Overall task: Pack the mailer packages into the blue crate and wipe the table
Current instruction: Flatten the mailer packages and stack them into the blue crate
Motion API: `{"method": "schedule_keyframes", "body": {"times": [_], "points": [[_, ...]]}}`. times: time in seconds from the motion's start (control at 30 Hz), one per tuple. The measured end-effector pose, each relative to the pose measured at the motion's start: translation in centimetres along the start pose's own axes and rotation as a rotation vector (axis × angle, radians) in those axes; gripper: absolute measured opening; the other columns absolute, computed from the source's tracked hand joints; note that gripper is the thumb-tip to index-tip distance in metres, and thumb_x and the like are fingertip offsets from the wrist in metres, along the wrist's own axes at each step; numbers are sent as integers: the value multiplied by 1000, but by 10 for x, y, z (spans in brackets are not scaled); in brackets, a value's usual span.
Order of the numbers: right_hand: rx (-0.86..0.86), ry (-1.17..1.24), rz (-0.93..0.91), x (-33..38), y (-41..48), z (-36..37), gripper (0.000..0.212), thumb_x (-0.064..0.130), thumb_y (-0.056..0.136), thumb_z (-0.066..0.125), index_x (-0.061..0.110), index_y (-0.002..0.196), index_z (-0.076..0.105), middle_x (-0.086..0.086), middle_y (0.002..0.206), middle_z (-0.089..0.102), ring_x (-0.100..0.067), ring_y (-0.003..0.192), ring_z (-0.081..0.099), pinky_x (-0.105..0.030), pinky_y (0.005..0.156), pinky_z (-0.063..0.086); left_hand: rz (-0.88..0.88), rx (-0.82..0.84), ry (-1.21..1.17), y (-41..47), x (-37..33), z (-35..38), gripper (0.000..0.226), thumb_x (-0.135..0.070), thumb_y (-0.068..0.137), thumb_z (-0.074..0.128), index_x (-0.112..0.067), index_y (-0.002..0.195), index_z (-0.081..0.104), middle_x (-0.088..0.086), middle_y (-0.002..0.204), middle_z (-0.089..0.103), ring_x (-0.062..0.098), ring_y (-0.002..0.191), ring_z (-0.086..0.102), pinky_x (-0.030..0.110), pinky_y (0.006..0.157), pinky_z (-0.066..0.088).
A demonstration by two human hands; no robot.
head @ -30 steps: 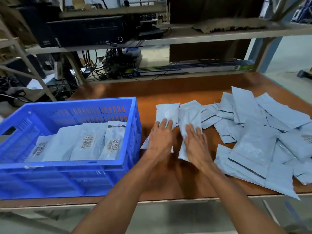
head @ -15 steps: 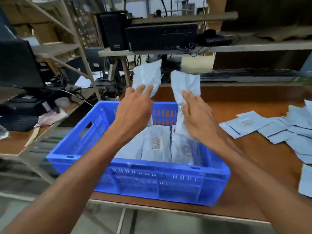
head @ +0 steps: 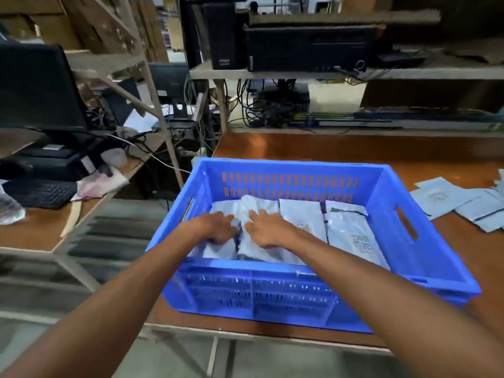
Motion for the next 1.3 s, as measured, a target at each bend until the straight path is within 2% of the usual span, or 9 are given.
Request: {"method": "schedule_keyframes", "body": {"times": [0.17, 0.4, 0.57, 0.67, 0.8, 0.9, 1.03, 1.23, 1.3], "points": [[365, 78, 149, -23, 23, 34, 92, 46, 89, 52, 32, 155, -10, -7, 163, -18, -38, 148, 15, -51, 114, 27, -26, 255, -87, 1, 9, 15, 84, -64, 98, 31, -28, 154, -19, 1, 163, -19, 30, 151, 11, 42, 119, 13], [385, 8, 109, -30, 30, 38, 88, 56, 90, 48, 31, 156, -4, -8, 165, 1, -35, 148, 19, -50, 112, 29, -67, 237, -48, 8, 5, 15, 91, -68, 95, 34, -25, 154, -20, 4, 163, -19, 34, 149, 19, 44, 119, 22], [-204, 180, -28, -70, -8, -36, 43, 41, 93, 53, 19, 130, 58, -11, 132, 60, -32, 124, 53, -43, 98, 47, -9, -290, -155, 13, -27, -61, 68, -45, 98, 49, -14, 154, 24, 17, 155, 32, 40, 137, 37, 44, 113, 31], [-558, 390, 24, -147, -53, -76, 35, 28, 92, 57, 17, 126, 62, -8, 127, 65, -27, 119, 57, -38, 100, 46, 120, -621, -343, 17, -89, -123, 54, -32, 93, 58, -9, 140, 44, 21, 136, 51, 42, 120, 51, 48, 102, 41], [-790, 509, 208, -283, -135, -78, 28, 15, 89, 59, 15, 115, 68, -3, 114, 72, -21, 105, 64, -28, 90, 44, 378, -776, -418, 16, -230, -188, 50, -29, 95, 58, -11, 140, 46, 18, 132, 53, 38, 120, 49, 42, 104, 37], [-773, 551, 461, -388, -195, -34, 30, 17, 87, 57, 19, 115, 68, -3, 115, 71, -22, 107, 64, -33, 93, 49, 494, -730, -397, 30, -342, -220, 52, -33, 94, 58, -13, 140, 45, 16, 138, 49, 37, 125, 47, 41, 105, 37], [-649, 536, 656, -468, -262, 54, 28, 21, 90, 53, 24, 114, 67, -9, 117, 69, -32, 109, 62, -41, 93, 50, 406, -401, -325, 94, -457, -220, 58, -40, 95, 53, -17, 146, 38, 15, 150, 39, 36, 136, 40, 41, 109, 37], [-816, 194, 803, -543, -337, 125, 47, 35, 92, 55, 18, 136, 53, -10, 143, 51, -35, 131, 43, -50, 106, 35, 231, -248, -270, 188, -527, -185, 72, -48, 95, 51, -16, 153, 23, 13, 159, 23, 36, 145, 23, 49, 116, 26], [-679, 212, 936, -585, -343, 145, 63, 53, 94, 47, 27, 150, 33, -9, 159, 27, -38, 144, 21, -55, 113, 21, 193, -280, -290, 213, -529, -184, 79, -53, 95, 49, -22, 157, 10, 7, 165, 3, 33, 151, 6, 56, 119, 16]]}}
Point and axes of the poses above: each hand's wrist, its own y-axis towards the middle knuckle, its own z-axis out of the palm, x = y × z, the point moved 5 cm from there along y, towards the middle knuckle
